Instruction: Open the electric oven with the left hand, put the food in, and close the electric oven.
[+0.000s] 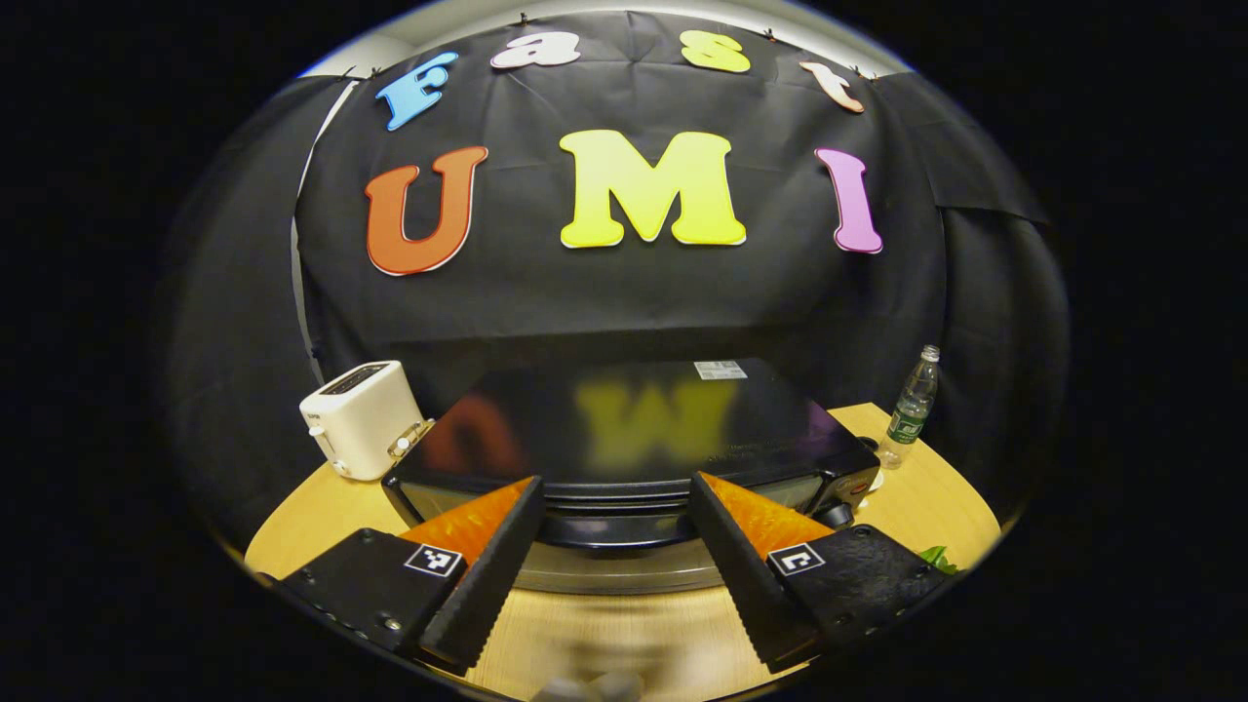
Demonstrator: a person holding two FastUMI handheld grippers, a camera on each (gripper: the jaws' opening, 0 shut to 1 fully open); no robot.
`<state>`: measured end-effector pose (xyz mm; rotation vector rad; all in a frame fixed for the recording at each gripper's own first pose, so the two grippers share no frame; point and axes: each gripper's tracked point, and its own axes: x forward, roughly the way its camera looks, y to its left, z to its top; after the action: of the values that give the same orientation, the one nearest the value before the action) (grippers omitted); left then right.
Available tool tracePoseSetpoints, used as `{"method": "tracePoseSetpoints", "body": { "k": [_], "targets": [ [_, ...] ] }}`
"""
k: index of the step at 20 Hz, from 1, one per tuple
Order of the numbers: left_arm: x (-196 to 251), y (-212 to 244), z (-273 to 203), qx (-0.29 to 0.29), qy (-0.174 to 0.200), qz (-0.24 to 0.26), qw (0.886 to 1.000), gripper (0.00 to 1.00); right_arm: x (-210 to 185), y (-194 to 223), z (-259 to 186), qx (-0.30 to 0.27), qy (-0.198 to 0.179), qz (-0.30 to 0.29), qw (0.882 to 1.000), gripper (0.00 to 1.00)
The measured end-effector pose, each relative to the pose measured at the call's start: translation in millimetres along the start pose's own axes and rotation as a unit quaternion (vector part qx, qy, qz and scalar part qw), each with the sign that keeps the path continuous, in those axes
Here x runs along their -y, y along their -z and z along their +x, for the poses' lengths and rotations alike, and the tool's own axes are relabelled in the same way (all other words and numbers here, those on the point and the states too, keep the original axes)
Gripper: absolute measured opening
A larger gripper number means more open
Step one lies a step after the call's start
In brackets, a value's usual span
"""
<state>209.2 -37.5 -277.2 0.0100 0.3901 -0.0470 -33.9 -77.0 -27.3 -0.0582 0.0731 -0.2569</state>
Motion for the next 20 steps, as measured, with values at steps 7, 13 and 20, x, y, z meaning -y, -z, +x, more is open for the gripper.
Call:
{"method": "tracePoseSetpoints", "body": {
  "k": [7, 13, 20],
  "targets": [
    [-0.4, 11.9, -25.2, -0.006, 0.01, 0.0, 1.0, 0.98, -9.7, 0.7, -9.7, 0.001, -0.016, -0.012, 1.0, 0.91],
    [1.1, 44.3, -60.1, -0.027, 0.012, 0.0, 1.0, 0.98, -16.6, 9.5, -25.2, -0.004, -0.036, -0.015, 0.999, 0.91],
    [3.0, 96.3, -93.1, -0.064, 0.016, -0.001, 0.998, 0.98, -15.9, 23.0, -39.4, -0.017, -0.043, -0.02, 0.999, 0.91]
  ]
}}
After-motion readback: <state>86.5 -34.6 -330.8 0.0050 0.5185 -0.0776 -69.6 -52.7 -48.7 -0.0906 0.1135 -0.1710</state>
